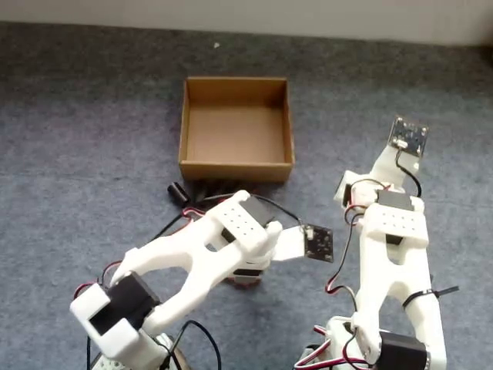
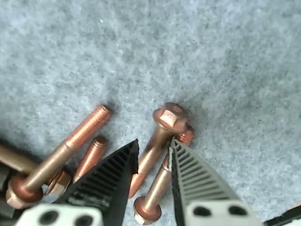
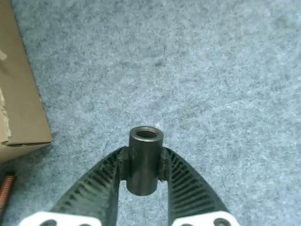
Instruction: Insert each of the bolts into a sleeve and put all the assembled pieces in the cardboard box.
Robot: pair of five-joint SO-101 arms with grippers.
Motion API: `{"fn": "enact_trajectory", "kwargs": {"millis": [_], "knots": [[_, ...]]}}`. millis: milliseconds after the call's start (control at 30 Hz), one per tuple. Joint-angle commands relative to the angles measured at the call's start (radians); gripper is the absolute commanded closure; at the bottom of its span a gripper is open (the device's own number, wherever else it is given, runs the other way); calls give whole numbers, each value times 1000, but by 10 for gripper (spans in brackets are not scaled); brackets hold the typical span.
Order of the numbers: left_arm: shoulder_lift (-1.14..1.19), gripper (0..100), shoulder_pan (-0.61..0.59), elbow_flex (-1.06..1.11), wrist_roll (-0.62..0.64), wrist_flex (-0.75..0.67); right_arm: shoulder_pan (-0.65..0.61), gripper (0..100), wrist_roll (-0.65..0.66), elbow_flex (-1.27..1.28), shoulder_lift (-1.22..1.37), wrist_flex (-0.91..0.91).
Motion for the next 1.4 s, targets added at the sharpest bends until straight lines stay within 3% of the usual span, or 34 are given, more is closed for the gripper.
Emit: {"fn": "enact_trajectory", "kwargs": {"millis": [0,267,700,867,1067,1367], "knots": [[87,863,12,-65,-8,-6,12,992,2,-18,-42,-18],[203,867,15,-223,104,43,12,992,2,-18,-42,-18],[211,994,68,-231,170,43,12,992,2,-18,-42,-18],[193,995,61,-231,249,43,12,992,2,-18,-42,-18],[-22,995,21,-142,265,41,12,992,2,-18,-44,-18],[-486,995,-127,41,433,-63,7,992,2,-16,-67,-12]]}}
